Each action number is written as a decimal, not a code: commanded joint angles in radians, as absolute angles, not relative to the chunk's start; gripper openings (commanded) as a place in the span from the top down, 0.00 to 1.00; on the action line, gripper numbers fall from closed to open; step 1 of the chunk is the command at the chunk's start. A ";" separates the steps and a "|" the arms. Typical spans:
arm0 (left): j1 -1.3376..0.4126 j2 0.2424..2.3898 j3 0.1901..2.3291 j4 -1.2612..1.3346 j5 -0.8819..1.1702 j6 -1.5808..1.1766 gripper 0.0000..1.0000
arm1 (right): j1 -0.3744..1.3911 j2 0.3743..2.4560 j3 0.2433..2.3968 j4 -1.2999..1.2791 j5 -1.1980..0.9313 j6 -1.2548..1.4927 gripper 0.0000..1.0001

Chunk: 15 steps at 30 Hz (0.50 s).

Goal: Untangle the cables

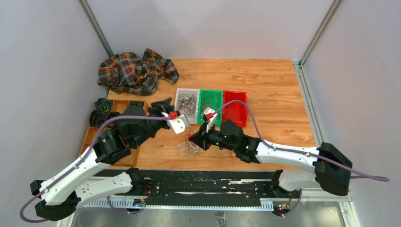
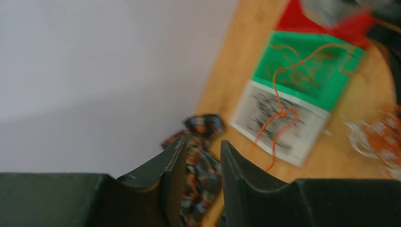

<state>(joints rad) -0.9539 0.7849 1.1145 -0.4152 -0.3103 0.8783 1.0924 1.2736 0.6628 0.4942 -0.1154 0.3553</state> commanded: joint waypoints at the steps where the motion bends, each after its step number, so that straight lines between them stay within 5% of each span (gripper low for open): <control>1: -0.943 0.724 0.968 -0.680 -0.162 0.735 0.60 | 1.068 1.206 0.684 0.304 -0.100 0.306 0.99; 7: -0.927 0.685 0.848 -0.702 -0.050 0.742 0.35 | 1.054 1.125 0.718 0.120 -0.103 0.263 0.99; 15: -0.927 0.702 0.858 -0.576 0.202 0.643 0.36 | 1.051 1.145 0.794 0.000 -0.247 0.262 0.99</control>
<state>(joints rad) -0.9314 0.6964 0.8356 -0.6842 0.0338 0.7696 1.0626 1.1381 0.7475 0.0692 -0.1608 0.2749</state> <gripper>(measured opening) 0.652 0.025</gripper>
